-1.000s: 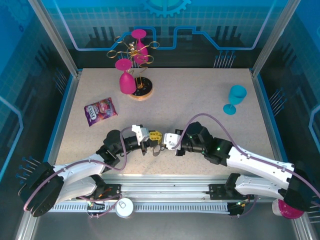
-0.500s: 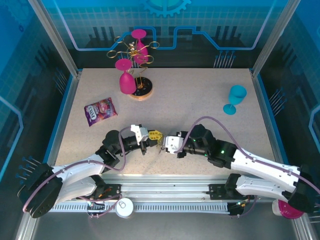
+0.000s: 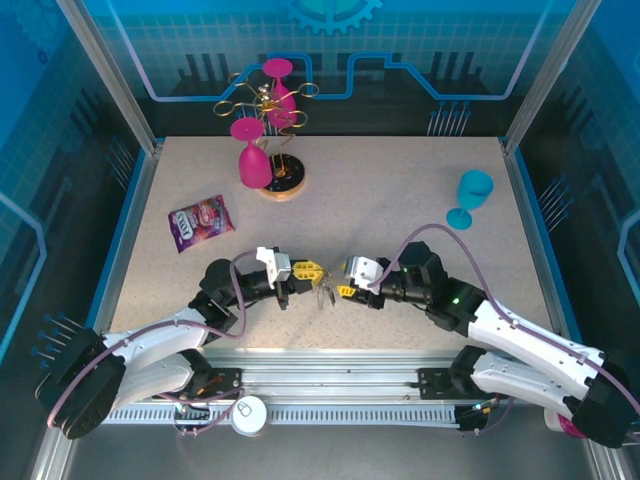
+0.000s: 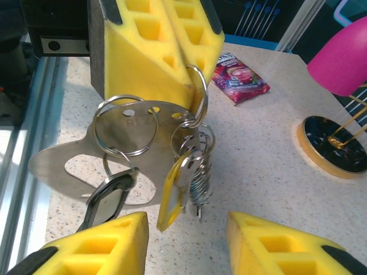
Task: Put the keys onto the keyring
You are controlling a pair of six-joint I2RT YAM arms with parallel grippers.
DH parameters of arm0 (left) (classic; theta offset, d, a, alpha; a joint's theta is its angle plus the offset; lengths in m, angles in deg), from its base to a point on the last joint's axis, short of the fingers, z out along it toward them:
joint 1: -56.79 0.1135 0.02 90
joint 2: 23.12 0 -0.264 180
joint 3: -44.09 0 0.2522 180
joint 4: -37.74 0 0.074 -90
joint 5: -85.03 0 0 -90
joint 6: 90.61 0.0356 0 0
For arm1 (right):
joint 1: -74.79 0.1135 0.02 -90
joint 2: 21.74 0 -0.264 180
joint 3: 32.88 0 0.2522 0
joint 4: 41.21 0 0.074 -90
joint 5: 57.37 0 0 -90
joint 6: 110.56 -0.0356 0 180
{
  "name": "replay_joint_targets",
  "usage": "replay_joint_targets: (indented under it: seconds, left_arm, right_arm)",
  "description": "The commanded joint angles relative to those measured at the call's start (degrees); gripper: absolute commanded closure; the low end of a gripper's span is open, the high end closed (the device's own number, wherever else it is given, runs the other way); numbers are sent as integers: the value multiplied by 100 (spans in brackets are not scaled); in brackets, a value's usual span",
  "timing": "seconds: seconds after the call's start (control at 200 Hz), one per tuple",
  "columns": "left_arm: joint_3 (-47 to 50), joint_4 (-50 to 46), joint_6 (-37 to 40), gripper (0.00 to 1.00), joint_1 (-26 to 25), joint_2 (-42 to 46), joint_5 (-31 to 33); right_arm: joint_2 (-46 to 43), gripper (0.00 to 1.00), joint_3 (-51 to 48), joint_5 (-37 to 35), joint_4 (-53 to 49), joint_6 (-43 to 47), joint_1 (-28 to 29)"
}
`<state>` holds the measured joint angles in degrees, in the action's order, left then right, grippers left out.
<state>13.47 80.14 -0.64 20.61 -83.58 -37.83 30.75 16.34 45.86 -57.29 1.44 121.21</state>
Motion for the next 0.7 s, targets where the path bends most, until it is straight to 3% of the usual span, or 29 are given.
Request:
replay_joint_targets:
  seconds: [0.0,0.305,0.695]
  left_arm:
    - [10,465,-210,100,63,15,-354]
    - [3,789,-413,100,80,-164,-475]
    - [-7,1120,-652,100,121,-289,-640]
  right_arm:
    - [32,59,-22,366,300,-245,-80]
    - [311,58,47,880,711,-508,-97]
    - [310,71,75,487,593,-306,-97]
